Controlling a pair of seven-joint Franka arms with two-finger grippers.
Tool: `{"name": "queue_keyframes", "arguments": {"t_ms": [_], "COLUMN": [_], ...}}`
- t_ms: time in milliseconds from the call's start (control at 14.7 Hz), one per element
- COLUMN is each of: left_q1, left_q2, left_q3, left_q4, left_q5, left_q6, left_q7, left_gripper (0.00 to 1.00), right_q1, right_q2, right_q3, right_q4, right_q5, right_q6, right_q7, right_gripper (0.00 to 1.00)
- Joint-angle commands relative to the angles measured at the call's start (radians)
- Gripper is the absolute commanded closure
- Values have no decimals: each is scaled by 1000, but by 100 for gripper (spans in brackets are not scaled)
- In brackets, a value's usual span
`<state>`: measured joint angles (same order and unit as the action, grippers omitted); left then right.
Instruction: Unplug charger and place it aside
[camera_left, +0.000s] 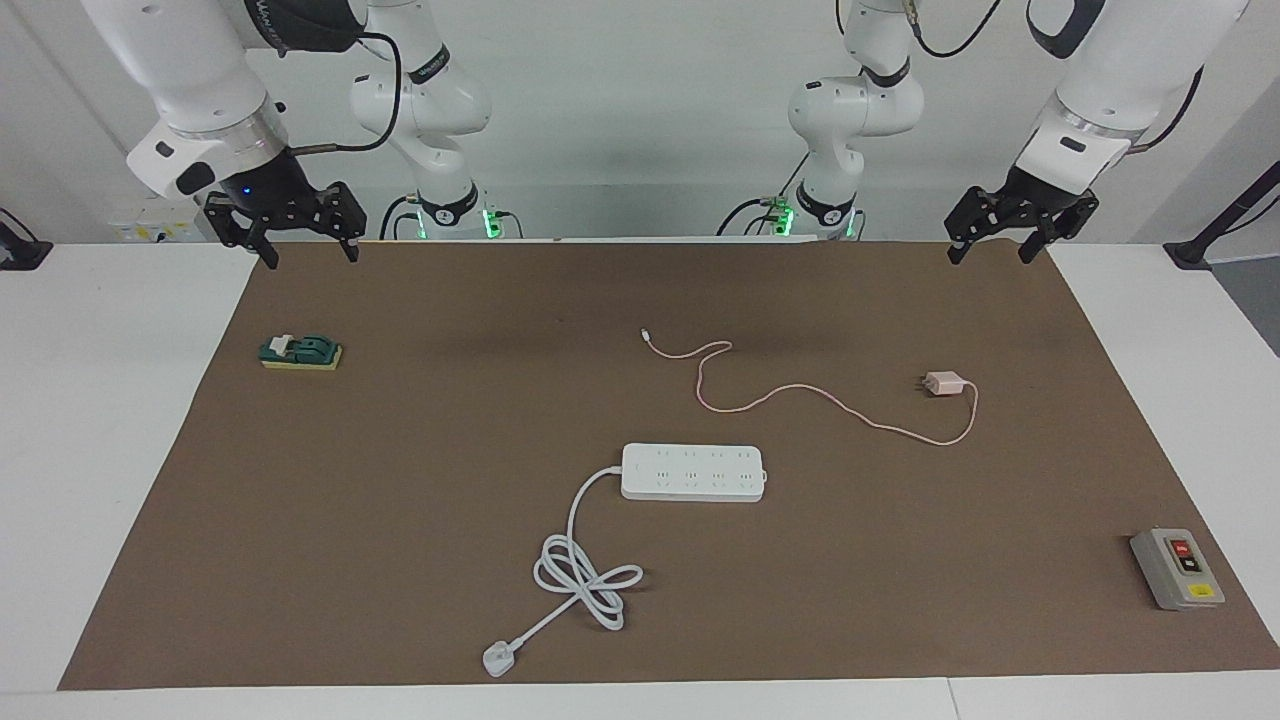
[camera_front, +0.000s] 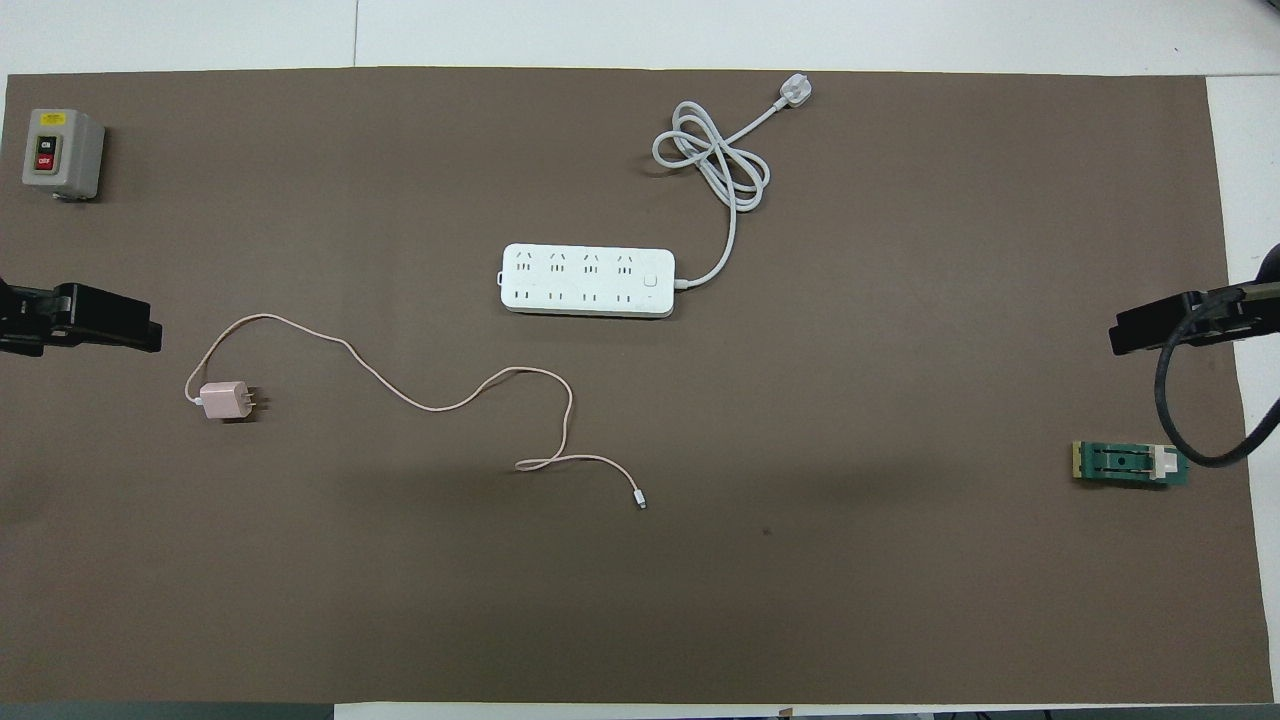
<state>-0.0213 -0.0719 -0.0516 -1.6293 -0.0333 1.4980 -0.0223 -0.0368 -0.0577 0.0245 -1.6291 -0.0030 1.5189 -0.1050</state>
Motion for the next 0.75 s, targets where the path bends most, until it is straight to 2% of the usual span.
{"name": "queue_keyframes", "arguments": {"t_ms": [0,679], "left_q1": [-14,-12], "left_q2": [0,0], "left_q3": [10,10], "left_q4": [12,12], "left_q5": [0,13], "left_q6": [-30,-24], "left_q7": [-15,-13], "left_gripper": [0,0], "right_q1": [-11,-17], "right_q2": [-5,-5], "right_q3": [12,12], "right_q4": [5,8], "right_q5": [-15,-14], "right_q6": [-14,-14], "right_q7": [-16,-16], "right_gripper": [0,0]}}
